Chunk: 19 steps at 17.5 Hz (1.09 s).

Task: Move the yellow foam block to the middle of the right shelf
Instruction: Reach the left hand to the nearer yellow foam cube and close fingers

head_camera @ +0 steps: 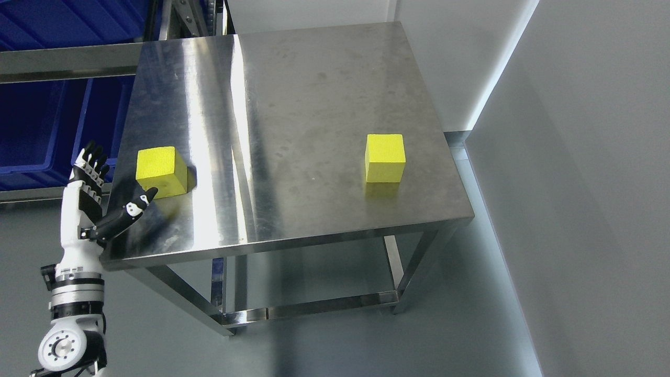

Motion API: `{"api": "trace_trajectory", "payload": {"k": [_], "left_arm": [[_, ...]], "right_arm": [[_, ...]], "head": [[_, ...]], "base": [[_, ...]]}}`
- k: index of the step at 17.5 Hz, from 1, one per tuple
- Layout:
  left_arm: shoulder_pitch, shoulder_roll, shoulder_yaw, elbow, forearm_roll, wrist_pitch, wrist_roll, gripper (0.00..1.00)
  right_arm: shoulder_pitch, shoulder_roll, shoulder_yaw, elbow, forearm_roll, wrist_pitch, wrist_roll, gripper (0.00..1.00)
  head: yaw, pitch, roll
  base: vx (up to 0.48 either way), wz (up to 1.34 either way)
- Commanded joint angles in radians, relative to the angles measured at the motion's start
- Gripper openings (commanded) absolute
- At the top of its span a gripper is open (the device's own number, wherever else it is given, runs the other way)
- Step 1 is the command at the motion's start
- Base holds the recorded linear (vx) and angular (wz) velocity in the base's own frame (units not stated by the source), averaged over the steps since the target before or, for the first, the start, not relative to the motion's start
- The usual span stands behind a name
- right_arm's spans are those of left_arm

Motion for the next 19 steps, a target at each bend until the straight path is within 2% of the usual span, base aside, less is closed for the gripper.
{"api": "trace_trajectory", "payload": {"k": [1,5,8,11,13,19], "left_arm": [[-0.035,0.024,0.002,-0.001,0.02,-0.001,-0.001,1.0],[-0.059,0.054,-0.01,0.001,0.021,0.001,-0.022,1.0],[-0.077,0.058,-0.034,0.008,0.037,0.034,-0.201,1.0],[-0.114,0.06,-0.041,0.011,0.035,0.131,-0.209,1.0],[-0.143,0.07,-0.042,0.034,0.032,0.156,-0.208,1.0],[-0.17,0.15,-0.108,0.088,0.031,0.241,-0.215,1.0]], "right_arm": [[-0.003,-0.017,0.0,-0.017,0.0,0.0,0.001,1.0],[-0.003,-0.017,0.0,-0.017,0.0,0.0,0.001,1.0],[-0.002,-0.017,0.0,-0.017,0.0,0.0,0.001,1.0],[-0.003,-0.017,0.0,-0.017,0.0,0.0,0.001,1.0],[-0.003,-0.017,0.0,-0.017,0.0,0.0,0.001,1.0],[-0.003,-0.017,0.0,-0.017,-0.002,0.0,0.001,1.0]], "head": [[0.0,0.0,0.0],[0.0,0.0,0.0],[0.0,0.0,0.0],[0.0,0.0,0.0],[0.0,0.0,0.0],[0.0,0.0,0.0]], "base": [[0.0,0.0],[0.0,0.0],[0.0,0.0],[0.0,0.0],[0.0,0.0],[0.0,0.0]]}}
